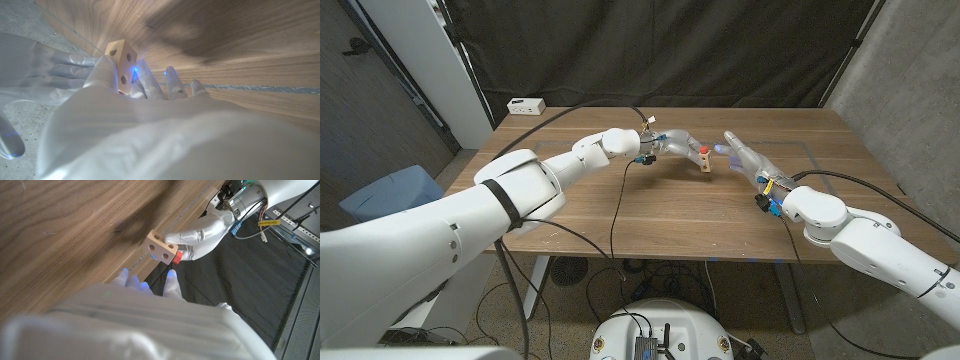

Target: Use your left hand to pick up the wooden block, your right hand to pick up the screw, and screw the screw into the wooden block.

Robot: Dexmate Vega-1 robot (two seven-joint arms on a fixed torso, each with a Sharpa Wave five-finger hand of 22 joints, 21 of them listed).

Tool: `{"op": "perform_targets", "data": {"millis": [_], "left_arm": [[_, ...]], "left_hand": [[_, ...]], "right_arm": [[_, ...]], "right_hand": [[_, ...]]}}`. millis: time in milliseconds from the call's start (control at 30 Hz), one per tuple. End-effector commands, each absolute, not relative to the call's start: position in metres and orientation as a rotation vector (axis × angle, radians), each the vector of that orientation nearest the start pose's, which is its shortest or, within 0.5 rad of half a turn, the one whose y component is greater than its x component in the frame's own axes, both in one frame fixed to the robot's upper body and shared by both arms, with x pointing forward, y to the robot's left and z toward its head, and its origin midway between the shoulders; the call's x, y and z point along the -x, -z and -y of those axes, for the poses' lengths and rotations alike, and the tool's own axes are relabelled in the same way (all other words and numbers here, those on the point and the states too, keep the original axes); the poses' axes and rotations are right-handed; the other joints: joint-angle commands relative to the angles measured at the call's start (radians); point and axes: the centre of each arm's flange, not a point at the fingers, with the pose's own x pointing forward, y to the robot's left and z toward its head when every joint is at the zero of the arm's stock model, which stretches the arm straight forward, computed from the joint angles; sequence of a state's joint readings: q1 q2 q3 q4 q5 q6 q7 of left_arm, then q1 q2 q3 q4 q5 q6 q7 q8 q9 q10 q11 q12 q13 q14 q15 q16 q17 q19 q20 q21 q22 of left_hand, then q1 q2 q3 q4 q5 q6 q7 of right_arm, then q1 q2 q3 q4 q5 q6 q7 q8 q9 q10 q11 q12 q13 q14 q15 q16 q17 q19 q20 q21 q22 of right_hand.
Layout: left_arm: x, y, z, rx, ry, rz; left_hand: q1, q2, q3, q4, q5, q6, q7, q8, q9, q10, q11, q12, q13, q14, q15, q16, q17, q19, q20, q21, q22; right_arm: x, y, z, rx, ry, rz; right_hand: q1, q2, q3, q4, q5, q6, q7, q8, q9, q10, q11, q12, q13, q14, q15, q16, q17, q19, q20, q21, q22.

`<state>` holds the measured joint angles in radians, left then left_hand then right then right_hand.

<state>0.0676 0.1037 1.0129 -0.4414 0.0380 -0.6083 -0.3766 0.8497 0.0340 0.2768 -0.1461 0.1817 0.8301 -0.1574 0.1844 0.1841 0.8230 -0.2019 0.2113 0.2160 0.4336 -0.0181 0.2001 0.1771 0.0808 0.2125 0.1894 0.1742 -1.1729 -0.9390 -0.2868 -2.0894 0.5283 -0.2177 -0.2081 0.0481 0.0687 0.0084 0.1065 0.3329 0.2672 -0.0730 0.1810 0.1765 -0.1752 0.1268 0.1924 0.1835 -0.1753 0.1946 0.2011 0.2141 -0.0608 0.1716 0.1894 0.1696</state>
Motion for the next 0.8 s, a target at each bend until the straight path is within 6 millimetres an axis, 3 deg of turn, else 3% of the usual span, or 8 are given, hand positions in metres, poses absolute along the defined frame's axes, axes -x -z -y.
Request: {"op": "perform_targets", "data": {"millis": [33, 800], "left_arm": [[-0.696, -0.069, -0.025, -1.152, 0.806, 0.654], [-0.697, -0.068, -0.026, -1.153, 0.802, 0.648]], "left_hand": [[-0.003, 0.003, 0.006, 0.0, 0.006, 0.011, 0.0, 0.008, 0.004, 0.004, -0.002, -0.001, 0.005, 0.004, 0.0, 0.001, 0.003, 0.005, -0.001, 0.005, 0.002], [-0.003, 0.003, 0.006, 0.0, 0.006, 0.012, -0.001, 0.008, 0.004, 0.004, -0.001, -0.001, 0.005, 0.003, -0.001, 0.0, 0.002, 0.005, -0.001, 0.005, 0.002]], "right_arm": [[-0.535, 0.022, 0.255, 0.433, -0.246, 0.43], [-0.551, 0.017, 0.239, 0.442, -0.3, 0.435]], "right_hand": [[0.013, 0.0, -0.005, 0.002, 0.005, -0.007, -0.001, -0.004, 0.001, -0.102, -0.006, 0.002, 0.002, -0.147, -0.002, 0.005, -0.001, 0.004, 0.004, 0.003, 0.002], [0.014, -0.001, -0.007, 0.003, 0.006, -0.012, -0.002, -0.002, 0.001, -0.105, -0.007, 0.001, 0.002, -0.148, -0.002, 0.004, -0.001, 0.002, 0.006, 0.003, 0.003]]}}
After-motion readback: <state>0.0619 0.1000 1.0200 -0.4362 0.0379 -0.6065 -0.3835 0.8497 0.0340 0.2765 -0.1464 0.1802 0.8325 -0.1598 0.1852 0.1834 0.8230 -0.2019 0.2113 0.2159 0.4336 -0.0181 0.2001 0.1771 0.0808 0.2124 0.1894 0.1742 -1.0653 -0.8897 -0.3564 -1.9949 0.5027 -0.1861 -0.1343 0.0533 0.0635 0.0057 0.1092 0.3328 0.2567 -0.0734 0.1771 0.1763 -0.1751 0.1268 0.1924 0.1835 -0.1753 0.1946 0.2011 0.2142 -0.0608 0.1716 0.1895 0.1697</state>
